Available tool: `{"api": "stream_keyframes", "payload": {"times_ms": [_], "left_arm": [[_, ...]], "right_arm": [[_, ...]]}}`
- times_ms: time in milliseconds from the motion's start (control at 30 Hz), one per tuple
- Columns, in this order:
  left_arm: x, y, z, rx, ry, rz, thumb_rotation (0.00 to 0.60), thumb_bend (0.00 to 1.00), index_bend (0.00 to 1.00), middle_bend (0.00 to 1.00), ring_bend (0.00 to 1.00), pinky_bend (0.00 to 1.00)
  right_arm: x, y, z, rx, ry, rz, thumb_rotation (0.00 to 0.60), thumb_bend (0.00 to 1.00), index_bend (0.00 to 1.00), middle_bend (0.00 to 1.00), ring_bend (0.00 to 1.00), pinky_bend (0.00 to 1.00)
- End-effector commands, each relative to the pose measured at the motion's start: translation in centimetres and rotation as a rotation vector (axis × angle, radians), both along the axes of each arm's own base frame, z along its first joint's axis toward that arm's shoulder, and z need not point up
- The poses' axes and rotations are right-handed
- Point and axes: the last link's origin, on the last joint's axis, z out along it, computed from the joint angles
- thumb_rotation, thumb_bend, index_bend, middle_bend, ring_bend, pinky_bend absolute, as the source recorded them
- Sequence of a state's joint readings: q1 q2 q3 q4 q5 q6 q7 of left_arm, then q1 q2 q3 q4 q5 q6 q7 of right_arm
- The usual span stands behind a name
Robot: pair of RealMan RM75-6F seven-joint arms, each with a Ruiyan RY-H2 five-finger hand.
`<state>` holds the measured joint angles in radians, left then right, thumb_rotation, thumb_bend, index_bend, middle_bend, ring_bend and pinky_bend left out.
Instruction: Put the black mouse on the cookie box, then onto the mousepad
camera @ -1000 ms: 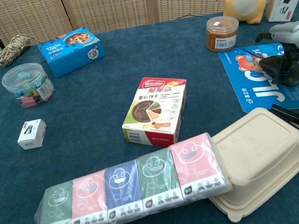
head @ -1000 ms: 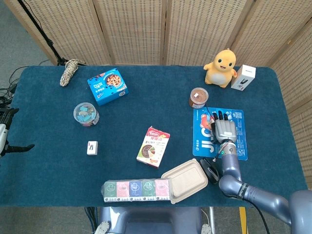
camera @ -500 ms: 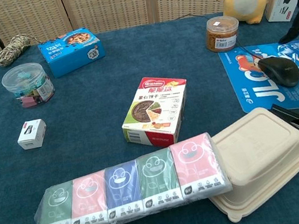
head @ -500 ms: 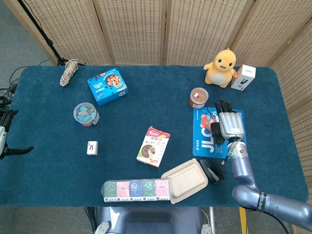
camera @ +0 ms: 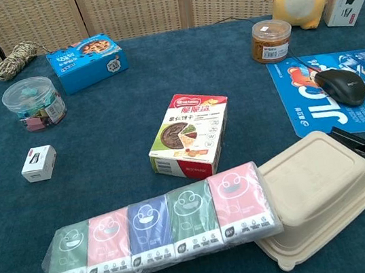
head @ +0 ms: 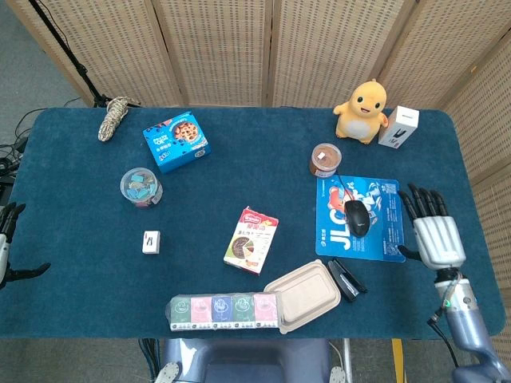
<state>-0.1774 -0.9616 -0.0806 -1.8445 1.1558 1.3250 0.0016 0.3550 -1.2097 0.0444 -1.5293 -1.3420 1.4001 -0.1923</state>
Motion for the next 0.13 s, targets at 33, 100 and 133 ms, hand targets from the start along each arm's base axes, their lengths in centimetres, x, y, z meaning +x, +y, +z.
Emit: {"api": "stream_keyframes", "payload": {"times_ms": [33, 100, 133], "left_arm": [[-0.5, -0.9, -0.2, 0.001, 0.023, -0.003, 0.600, 0.00, 0.00, 0.00, 0.00, 0.00], [-0.5, -1.1, -0.2, 0.013, 0.036, -0.014, 0.600, 0.00, 0.00, 0.00, 0.00, 0.00], [-0.6, -1.2, -0.2, 0.017, 0.046, -0.020, 0.600, 0.00, 0.00, 0.00, 0.00, 0.00]], "right_arm": [[-2.3, 3.5, -0.2, -0.014, -0.032, -0.004, 0.600, 0.00, 0.00, 0.00, 0.00, 0.03], [-2.7, 4.2, -0.4, -0.020, -0.045, -0.006, 0.600, 0.00, 0.00, 0.00, 0.00, 0.03], [-3.0, 4.6, -0.6, -0.023, -0.054, -0.012, 0.600, 0.00, 0.00, 0.00, 0.00, 0.03]]}}
